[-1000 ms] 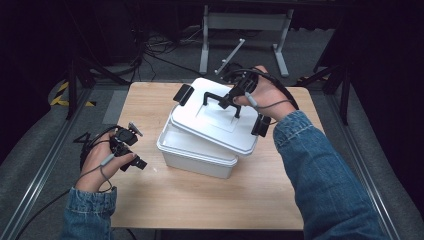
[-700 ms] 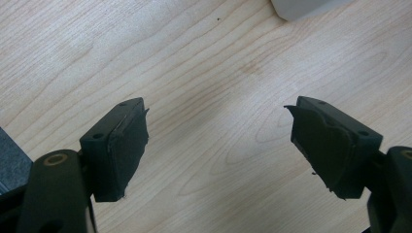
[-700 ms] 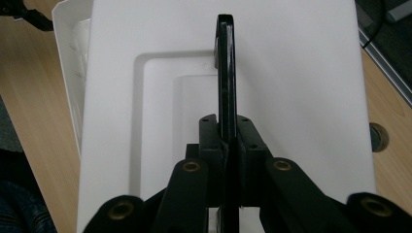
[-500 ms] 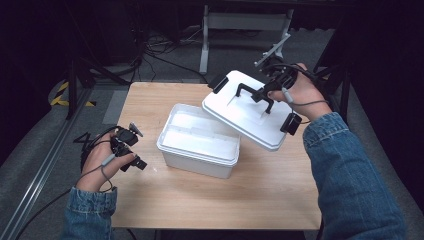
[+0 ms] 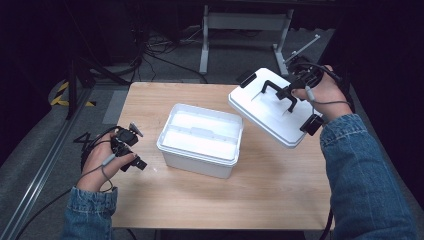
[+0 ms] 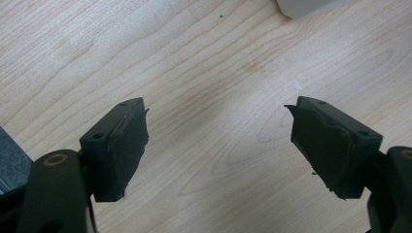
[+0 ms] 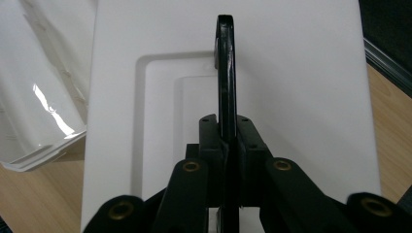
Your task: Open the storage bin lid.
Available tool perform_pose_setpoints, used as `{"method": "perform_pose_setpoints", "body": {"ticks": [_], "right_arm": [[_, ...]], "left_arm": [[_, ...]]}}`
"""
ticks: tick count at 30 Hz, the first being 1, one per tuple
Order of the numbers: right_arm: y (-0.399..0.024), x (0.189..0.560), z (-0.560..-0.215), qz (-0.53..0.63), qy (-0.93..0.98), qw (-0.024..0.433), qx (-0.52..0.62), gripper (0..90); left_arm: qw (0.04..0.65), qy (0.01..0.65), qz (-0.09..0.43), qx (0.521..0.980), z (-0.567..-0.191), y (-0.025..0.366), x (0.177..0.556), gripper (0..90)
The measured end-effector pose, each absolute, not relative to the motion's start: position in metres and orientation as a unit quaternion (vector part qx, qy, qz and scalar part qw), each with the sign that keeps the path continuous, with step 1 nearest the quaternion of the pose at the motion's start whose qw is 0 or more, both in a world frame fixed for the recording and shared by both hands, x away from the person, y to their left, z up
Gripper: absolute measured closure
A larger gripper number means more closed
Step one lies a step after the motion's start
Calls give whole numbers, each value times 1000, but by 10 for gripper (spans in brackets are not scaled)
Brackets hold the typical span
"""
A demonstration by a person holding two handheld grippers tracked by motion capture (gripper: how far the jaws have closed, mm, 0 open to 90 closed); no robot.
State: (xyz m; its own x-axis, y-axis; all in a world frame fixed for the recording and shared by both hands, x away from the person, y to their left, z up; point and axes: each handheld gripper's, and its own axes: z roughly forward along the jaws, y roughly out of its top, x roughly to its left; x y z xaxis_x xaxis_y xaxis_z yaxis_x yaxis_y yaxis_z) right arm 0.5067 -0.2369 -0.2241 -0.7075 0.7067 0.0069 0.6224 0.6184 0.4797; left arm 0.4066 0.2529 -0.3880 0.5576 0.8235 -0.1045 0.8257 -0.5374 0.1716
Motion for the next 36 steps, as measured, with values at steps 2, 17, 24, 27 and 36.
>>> {"method": "perform_pose_setpoints", "body": {"ticks": [2, 17, 24, 27, 36], "right_arm": [[-239, 508, -225, 228, 893, 92, 376, 844], [-262, 528, -265, 231, 865, 100, 435, 844], [-269, 539, -300, 234, 852, 93, 459, 843], [-271, 543, -317, 229, 850, 86, 467, 844], [-274, 546, -349, 224, 842, 81, 484, 844]], "left_arm": [[100, 470, -6, 877, -388, 253, 407, 219], [96, 471, -6, 877, -389, 253, 407, 219], [90, 469, -9, 879, -392, 253, 408, 219], [91, 469, -9, 878, -392, 253, 408, 219], [91, 469, -9, 878, -393, 253, 408, 219]]}}
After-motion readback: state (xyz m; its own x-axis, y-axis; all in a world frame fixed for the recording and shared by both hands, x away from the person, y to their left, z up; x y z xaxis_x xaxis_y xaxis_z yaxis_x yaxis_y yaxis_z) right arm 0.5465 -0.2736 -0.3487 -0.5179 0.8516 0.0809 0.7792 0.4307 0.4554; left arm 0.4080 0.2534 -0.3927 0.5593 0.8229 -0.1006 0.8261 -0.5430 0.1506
